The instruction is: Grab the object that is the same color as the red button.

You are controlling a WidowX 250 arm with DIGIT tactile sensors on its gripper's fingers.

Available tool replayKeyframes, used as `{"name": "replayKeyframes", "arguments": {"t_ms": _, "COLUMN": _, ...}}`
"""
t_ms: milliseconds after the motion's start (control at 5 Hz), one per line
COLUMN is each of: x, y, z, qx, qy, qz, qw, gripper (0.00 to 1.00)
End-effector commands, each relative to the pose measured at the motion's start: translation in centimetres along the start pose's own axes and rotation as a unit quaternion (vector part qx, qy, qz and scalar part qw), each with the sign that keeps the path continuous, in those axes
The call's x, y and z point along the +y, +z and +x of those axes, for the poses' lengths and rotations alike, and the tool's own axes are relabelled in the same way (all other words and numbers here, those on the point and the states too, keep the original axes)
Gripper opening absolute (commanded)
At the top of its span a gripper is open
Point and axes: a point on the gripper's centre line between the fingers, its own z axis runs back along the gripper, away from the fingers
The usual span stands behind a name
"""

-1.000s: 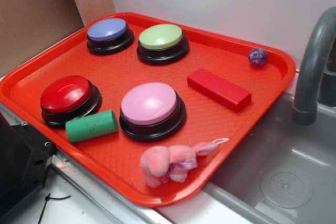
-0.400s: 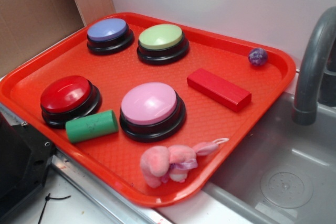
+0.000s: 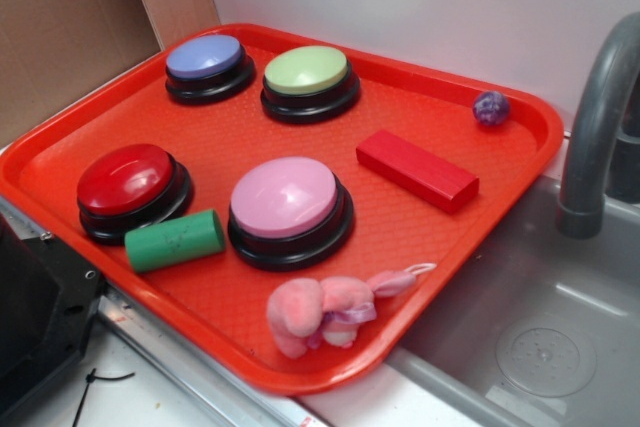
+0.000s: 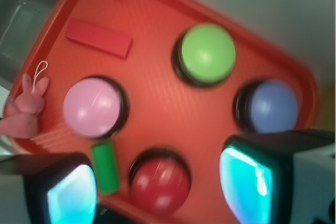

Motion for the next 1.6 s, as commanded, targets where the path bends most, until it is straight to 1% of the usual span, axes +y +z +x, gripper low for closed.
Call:
{"name": "replayKeyframes", "arguments": {"t_ms": 0, "x": -2.3, "y": -3.1, "z": 6.7, "qx": -0.058, "qy": -0.211, "qz": 0.050, "qw": 0.974, "gripper": 1.00}}
{"name": "replayKeyframes", "arguments": {"t_ms": 200, "x": -3.3, "y": -5.1, "z": 8.0, "qx": -0.058, "qy": -0.280, "qz": 0.032, "qw": 0.958, "gripper": 1.00}}
{"name": "replayKeyframes", "arguments": {"t_ms": 400, "x": -4.5, "y": -6.9, "z": 9.1, "qx": -0.064, "qy": -0.338, "qz": 0.005, "qw": 0.939, "gripper": 1.00}}
{"name": "replayKeyframes", "arguments": {"t_ms": 600, "x": -5.2, "y": -9.0, "z": 10.1, "qx": -0.053, "qy": -0.338, "qz": -0.023, "qw": 0.939, "gripper": 1.00}}
{"name": "replayKeyframes", "arguments": {"t_ms": 800, "x": -6.1, "y": -10.6, "z": 10.5, "qx": -0.043, "qy": -0.326, "qz": -0.027, "qw": 0.944, "gripper": 1.00}}
{"name": "replayKeyframes", "arguments": {"t_ms": 1000, "x": -7.1, "y": -12.7, "z": 11.0, "qx": -0.020, "qy": -0.315, "qz": -0.013, "qw": 0.949, "gripper": 1.00}}
{"name": "replayKeyframes", "arguments": {"t_ms": 1200, "x": -7.8, "y": -14.6, "z": 10.4, "qx": 0.000, "qy": -0.325, "qz": -0.010, "qw": 0.946, "gripper": 1.00}}
{"name": "replayKeyframes", "arguments": {"t_ms": 1400, "x": -8.5, "y": -15.7, "z": 9.9, "qx": 0.009, "qy": -0.333, "qz": -0.011, "qw": 0.943, "gripper": 1.00}}
